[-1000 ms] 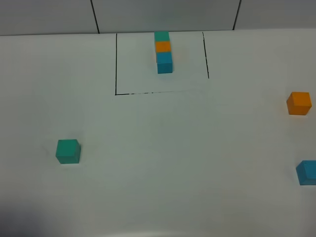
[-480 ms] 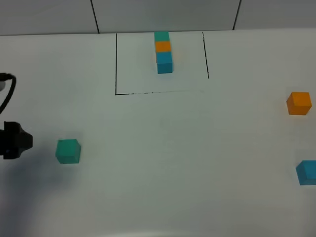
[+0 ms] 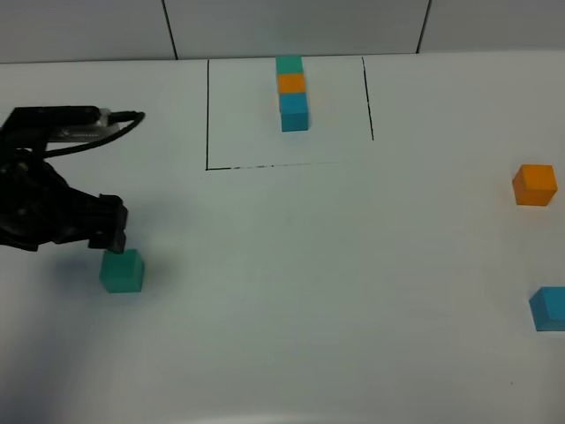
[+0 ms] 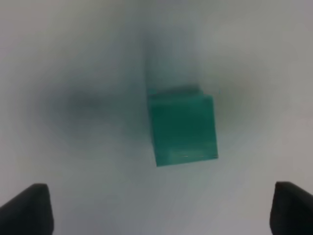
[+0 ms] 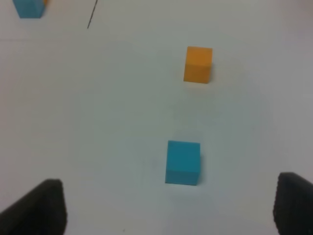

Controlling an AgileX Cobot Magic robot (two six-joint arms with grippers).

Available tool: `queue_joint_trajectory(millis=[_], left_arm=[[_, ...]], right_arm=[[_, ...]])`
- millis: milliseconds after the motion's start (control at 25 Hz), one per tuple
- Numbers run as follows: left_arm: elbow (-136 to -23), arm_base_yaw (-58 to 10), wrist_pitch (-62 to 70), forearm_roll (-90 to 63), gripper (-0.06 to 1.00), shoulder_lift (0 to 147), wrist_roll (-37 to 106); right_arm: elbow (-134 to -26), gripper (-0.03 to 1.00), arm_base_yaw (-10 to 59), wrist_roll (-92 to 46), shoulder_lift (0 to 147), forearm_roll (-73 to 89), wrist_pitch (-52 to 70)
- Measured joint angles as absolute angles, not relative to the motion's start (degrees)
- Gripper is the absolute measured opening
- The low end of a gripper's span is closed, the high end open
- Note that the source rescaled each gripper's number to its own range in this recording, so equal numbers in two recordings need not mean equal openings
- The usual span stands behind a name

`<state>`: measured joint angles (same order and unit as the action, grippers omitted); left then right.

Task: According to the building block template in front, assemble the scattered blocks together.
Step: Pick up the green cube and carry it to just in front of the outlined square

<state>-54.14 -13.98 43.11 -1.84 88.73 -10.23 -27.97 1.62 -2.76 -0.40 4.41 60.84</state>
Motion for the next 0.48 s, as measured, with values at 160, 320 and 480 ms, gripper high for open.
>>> queue_joint_trajectory(millis=[160,320,480], left_arm=[[-57.1,-17.5,43.0,2.8,0.97,94.8,-16.2],[-58.8,-18.6,41.6,0.0,0.97,98.3,-16.6],[-58.6,-18.6,40.9,-1.7,0.97,100.5,-16.2]], right_arm=[[-28.0,0.73,1.6,-2.8,-0.4,4.4,60.8],[-28.0,0.73,1.6,-2.8,-0.4,4.4,60.8],[-28.0,0.73,1.6,-2.8,-0.4,4.4,60.8]])
